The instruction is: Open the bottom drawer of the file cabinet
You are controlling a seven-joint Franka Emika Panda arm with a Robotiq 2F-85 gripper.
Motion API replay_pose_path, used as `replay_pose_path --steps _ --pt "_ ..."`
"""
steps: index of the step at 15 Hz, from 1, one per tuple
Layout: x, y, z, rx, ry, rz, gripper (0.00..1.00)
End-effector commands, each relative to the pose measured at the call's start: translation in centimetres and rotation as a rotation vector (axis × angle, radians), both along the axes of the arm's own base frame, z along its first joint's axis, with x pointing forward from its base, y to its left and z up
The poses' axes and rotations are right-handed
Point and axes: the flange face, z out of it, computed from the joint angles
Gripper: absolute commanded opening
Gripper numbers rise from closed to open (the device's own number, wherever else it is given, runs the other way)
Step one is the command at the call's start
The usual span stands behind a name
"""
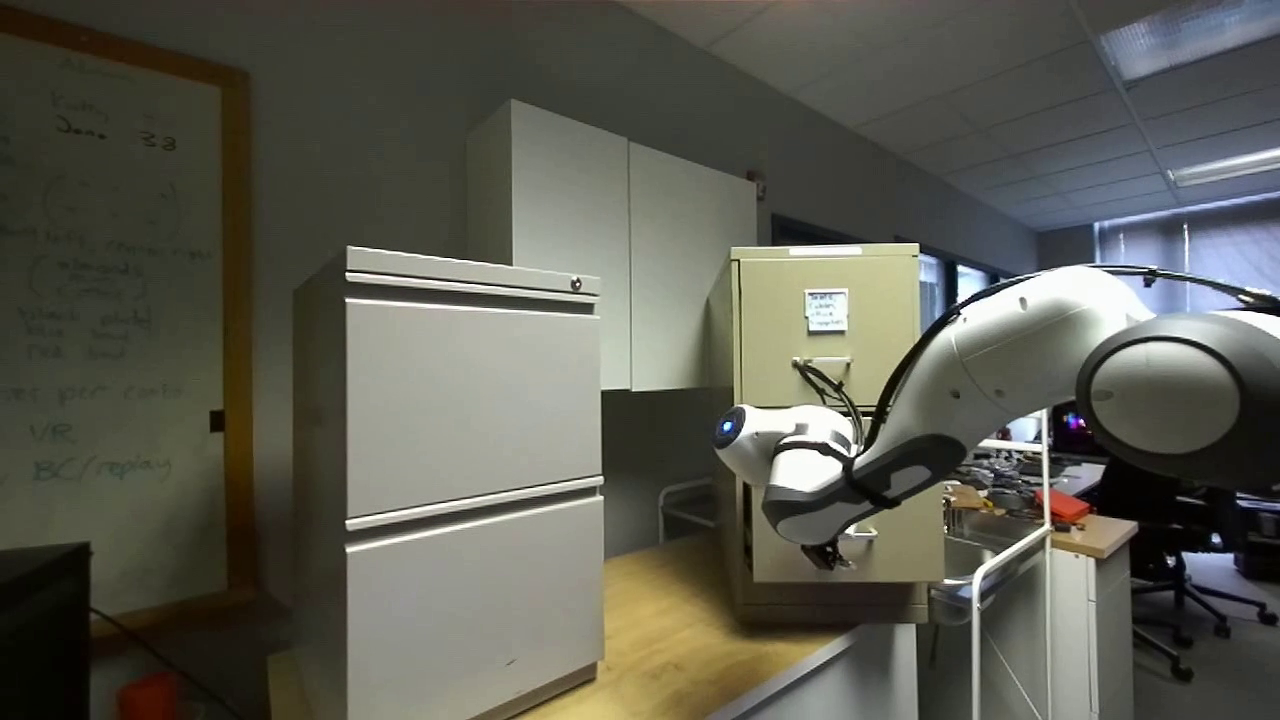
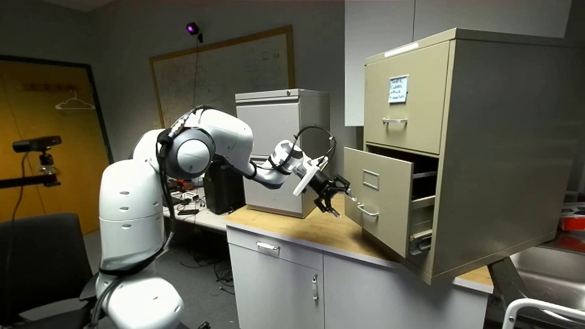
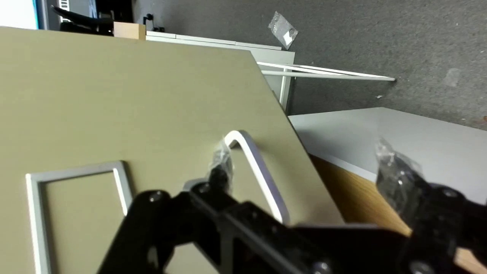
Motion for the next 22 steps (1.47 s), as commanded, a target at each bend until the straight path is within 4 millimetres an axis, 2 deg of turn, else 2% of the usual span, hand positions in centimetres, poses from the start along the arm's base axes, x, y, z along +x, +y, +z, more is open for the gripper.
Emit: replay_pose_path --steps 1,4,7,13,17,22 --pt "0.9 -2.4 1.5 -0.022 -0.05 0.039 1.0" --pt "2.1 -3.0 1.5 0.003 -0.092 0.066 1.0" --pt "3.3 -2.6 1.0 0.043 -0.113 0.092 1.0" --pt "5.0 -2.7 -1.8 0.134 -0.113 0.086 1.0" --pt "5.3 -4.0 -3.7 0.164 -0.104 0.057 1.0" --pt "5.3 -6.9 -4.2 0.175 -0.121 0.03 1.0"
